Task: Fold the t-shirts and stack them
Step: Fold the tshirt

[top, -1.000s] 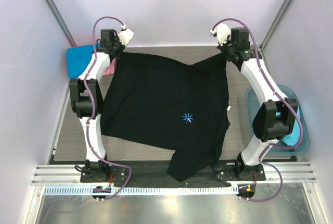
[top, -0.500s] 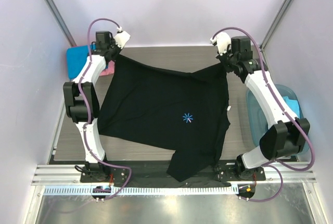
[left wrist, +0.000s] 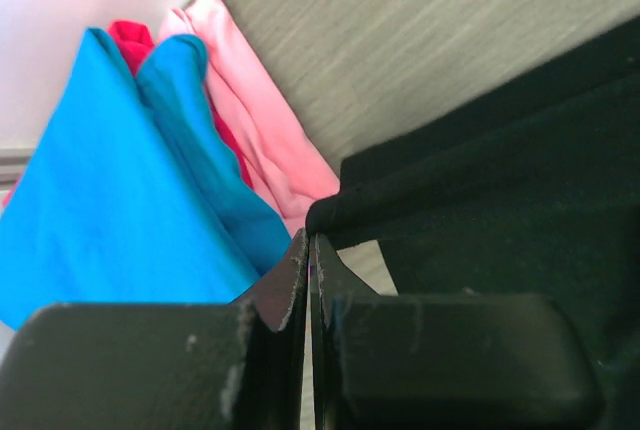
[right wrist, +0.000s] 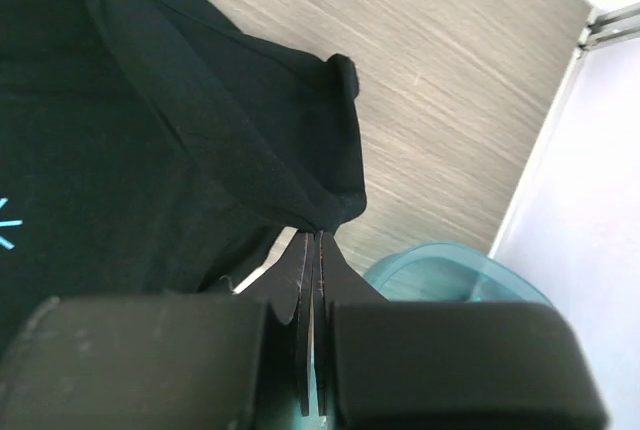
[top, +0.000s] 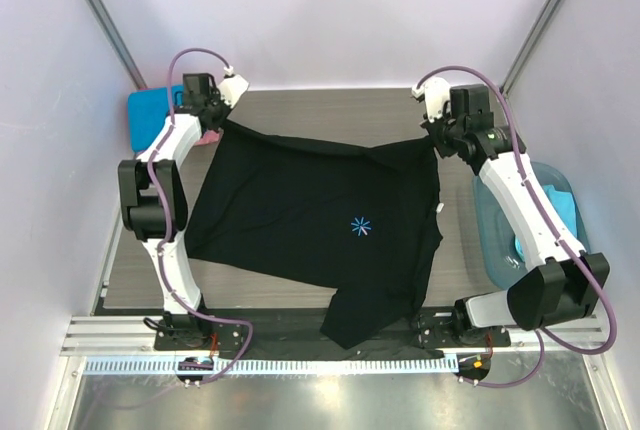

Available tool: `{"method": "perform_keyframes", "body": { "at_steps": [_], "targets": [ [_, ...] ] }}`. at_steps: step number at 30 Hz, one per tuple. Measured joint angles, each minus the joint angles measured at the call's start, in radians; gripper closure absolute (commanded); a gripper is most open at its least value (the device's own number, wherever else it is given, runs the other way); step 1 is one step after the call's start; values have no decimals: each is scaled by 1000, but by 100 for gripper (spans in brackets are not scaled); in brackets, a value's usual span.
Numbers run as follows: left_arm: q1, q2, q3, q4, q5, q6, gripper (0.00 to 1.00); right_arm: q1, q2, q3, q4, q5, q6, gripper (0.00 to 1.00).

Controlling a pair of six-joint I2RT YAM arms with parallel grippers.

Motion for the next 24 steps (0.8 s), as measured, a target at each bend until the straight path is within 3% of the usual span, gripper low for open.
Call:
{"method": "perform_keyframes", "body": {
  "at_steps": [24],
  "targets": [
    [5, -98, -265, -26, -9, 51, 100, 6, -92, -38, -123, -122, 123, 99]
  ]
}}
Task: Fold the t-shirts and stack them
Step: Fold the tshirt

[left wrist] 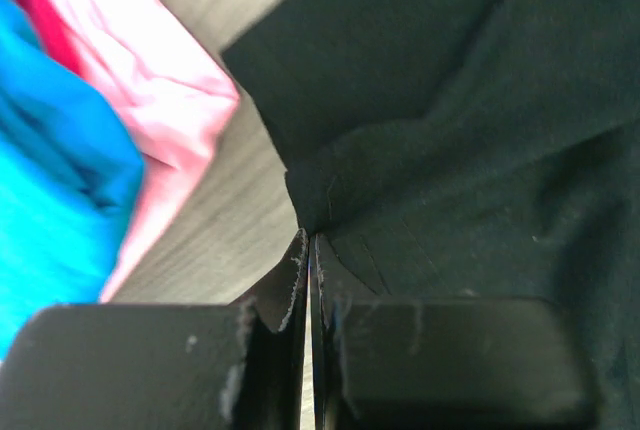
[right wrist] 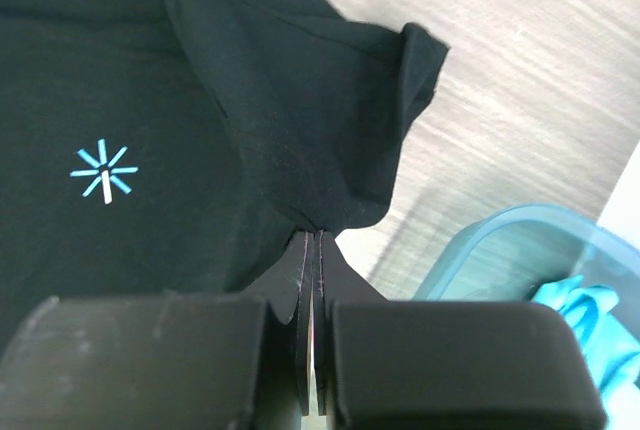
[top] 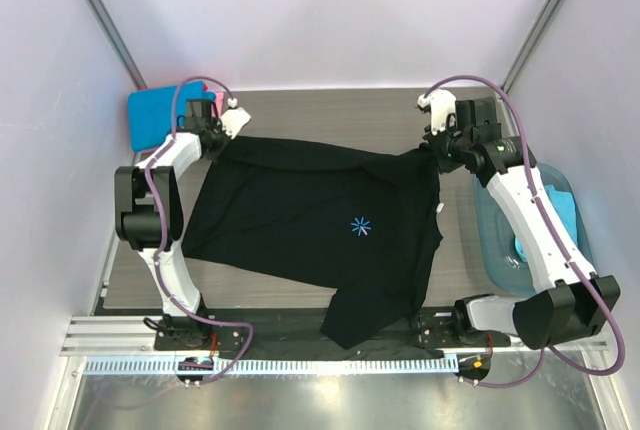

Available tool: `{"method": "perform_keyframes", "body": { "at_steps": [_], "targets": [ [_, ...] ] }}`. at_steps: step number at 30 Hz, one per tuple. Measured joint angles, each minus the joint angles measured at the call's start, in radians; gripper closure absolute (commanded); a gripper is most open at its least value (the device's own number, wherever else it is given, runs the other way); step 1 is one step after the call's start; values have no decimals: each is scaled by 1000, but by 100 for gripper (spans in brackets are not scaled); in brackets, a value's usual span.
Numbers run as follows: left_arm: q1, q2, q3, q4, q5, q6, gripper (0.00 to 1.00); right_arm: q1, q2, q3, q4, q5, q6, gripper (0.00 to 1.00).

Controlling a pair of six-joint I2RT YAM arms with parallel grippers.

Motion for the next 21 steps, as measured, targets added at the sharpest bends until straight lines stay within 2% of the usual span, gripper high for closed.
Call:
{"method": "perform_keyframes", "body": {
  "at_steps": [14, 18, 21],
  "targets": [
    [45, -32, -115, -3, -11, 42, 100, 40, -50, -53, -75, -80, 90, 99],
    [45, -33, -121, -12, -13, 50, 91, 40, -69, -66, -109, -125, 95, 72],
    [46, -39, -120, -33, -13, 47, 80, 40, -71, -64, -175, -195, 78, 70]
  ]
}}
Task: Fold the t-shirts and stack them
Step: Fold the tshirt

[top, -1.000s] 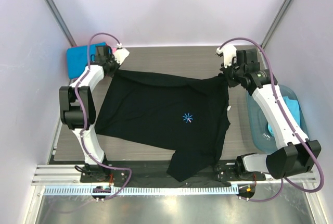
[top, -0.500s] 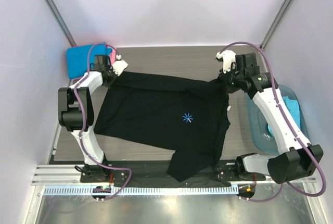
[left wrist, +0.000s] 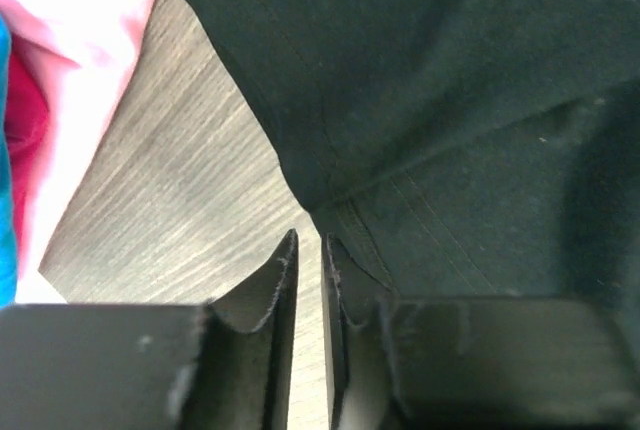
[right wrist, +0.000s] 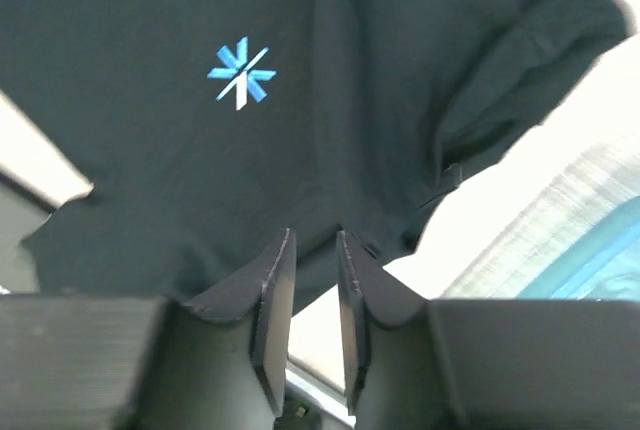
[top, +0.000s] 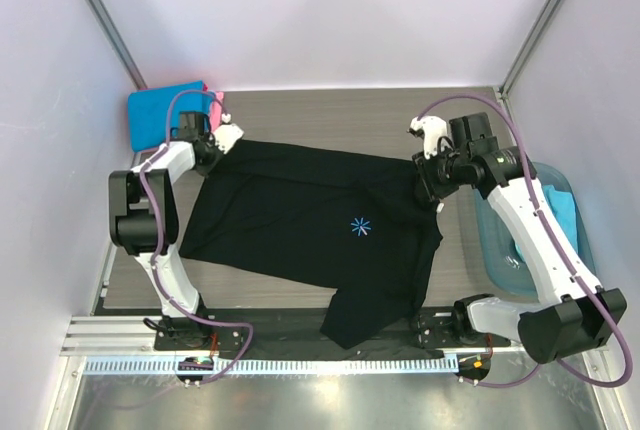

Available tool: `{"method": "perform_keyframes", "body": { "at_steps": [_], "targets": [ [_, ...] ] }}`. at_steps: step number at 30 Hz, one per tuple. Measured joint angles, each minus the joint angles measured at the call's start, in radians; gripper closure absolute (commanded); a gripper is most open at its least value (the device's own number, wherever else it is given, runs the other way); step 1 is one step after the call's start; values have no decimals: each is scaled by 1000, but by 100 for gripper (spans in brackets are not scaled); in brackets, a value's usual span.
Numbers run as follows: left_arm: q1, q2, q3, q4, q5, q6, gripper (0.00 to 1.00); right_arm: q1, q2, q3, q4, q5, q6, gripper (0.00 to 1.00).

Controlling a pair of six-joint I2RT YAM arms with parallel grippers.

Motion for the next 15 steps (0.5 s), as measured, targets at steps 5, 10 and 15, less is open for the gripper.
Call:
{"method": "perform_keyframes", "body": {
  "at_steps": [5, 10, 15],
  "targets": [
    [0, -8, 105, -78, 6, -41, 53, 3, -2, 71, -34, -18, 15, 68],
    [1, 75, 472, -142, 18, -131, 52, -5, 40, 138, 71, 51, 24, 68],
    [6, 299, 858, -246, 20, -232, 60, -117, 227, 158, 164, 92, 37, 67]
  ]
}}
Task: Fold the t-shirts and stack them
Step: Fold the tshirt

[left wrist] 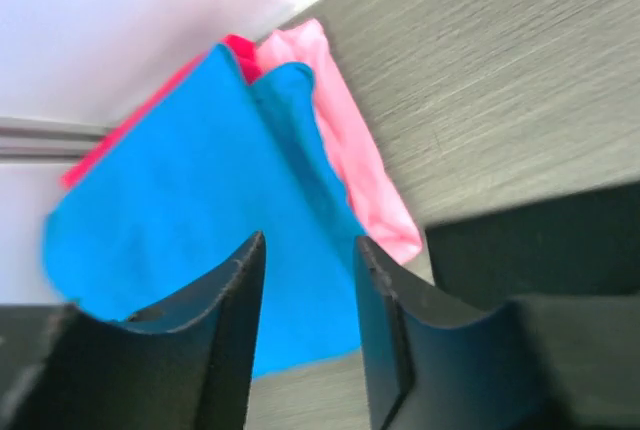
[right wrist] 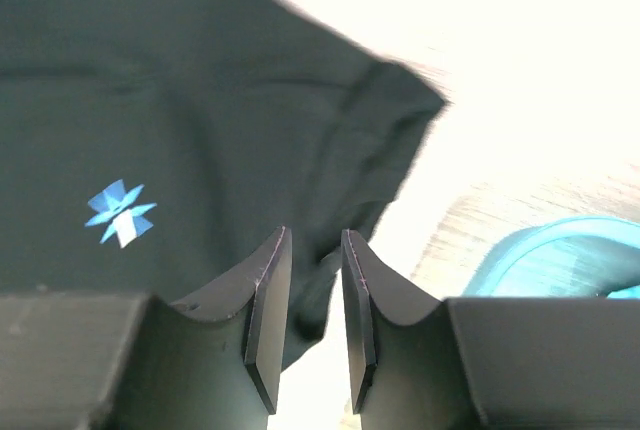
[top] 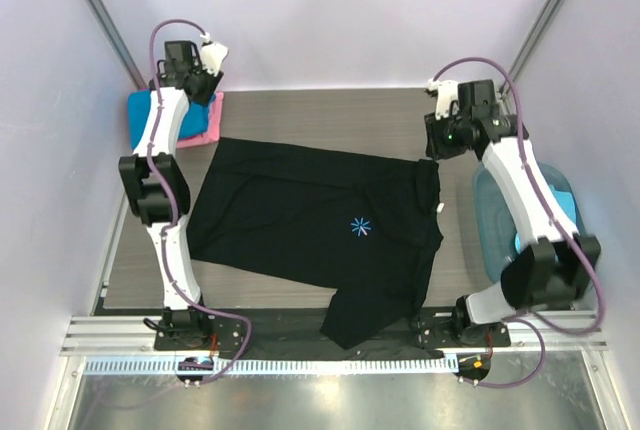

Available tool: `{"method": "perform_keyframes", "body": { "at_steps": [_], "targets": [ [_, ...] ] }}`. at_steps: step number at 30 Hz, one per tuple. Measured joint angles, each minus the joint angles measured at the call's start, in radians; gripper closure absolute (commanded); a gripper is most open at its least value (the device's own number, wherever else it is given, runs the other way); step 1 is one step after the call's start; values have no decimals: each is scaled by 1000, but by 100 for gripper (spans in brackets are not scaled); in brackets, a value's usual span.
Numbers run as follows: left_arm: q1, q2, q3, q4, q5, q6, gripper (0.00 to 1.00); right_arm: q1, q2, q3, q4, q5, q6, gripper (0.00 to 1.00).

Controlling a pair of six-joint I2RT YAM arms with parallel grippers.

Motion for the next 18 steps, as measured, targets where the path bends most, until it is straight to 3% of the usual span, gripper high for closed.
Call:
{"method": "perform_keyframes", "body": {
  "at_steps": [2, 8, 13, 18],
  "targets": [
    [6, 76, 66, -39, 6, -39, 64, -68, 112, 32, 19, 13, 13, 67],
    [18, 183, 73, -141, 67, -146, 81, -170, 338, 114, 47, 38, 23, 67],
    [8, 187, 52, -161, 123, -187, 84, -139, 457, 267, 31, 36, -7, 66],
    [-20, 187, -18, -168, 162, -207, 85, -30, 615, 510, -58, 87, -109, 66]
  ]
}}
